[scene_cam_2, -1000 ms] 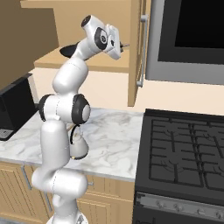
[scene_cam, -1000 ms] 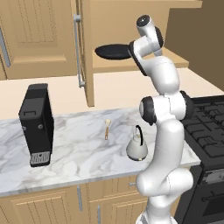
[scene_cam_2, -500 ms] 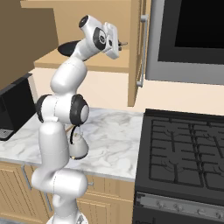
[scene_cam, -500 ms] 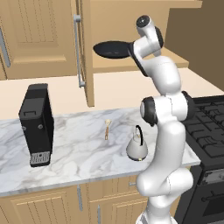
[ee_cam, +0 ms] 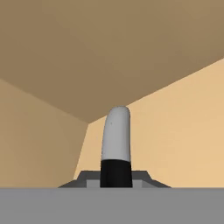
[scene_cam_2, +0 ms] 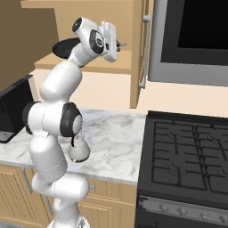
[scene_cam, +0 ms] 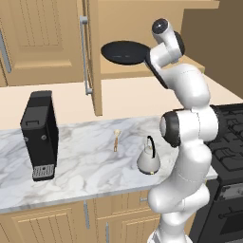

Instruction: Pick the pan from the cabinet and place it on the stove. Then turn on the stove burner for the pan.

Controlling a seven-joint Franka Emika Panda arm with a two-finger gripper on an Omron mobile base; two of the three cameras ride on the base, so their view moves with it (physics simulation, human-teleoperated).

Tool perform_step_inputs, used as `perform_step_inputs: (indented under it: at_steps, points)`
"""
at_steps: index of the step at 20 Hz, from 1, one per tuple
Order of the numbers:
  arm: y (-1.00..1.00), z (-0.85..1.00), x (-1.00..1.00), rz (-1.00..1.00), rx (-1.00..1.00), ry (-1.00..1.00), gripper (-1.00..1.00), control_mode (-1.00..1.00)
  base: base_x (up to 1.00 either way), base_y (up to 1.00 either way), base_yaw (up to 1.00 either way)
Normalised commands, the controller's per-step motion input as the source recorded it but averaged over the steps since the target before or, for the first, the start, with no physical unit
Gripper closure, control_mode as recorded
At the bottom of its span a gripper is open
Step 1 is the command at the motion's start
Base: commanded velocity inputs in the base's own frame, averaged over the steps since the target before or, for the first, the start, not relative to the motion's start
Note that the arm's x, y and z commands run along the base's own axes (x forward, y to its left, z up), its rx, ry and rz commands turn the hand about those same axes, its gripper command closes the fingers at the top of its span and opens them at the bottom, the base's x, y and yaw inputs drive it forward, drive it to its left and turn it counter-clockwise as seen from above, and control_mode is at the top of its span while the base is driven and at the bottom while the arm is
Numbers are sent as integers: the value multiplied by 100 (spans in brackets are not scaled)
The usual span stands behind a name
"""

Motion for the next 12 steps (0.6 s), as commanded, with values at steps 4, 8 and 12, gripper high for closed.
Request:
perform_step_inputs:
  at_steps: [4,8,12]
  points:
    - [0,-6,-86,-2,2,-10,100,-100,0,0,0]
    - [0,-3,-89,-5,2,-2,100,-100,0,0,0]
    - [2,-12,-89,-6,0,0,100,-100,0,0,0]
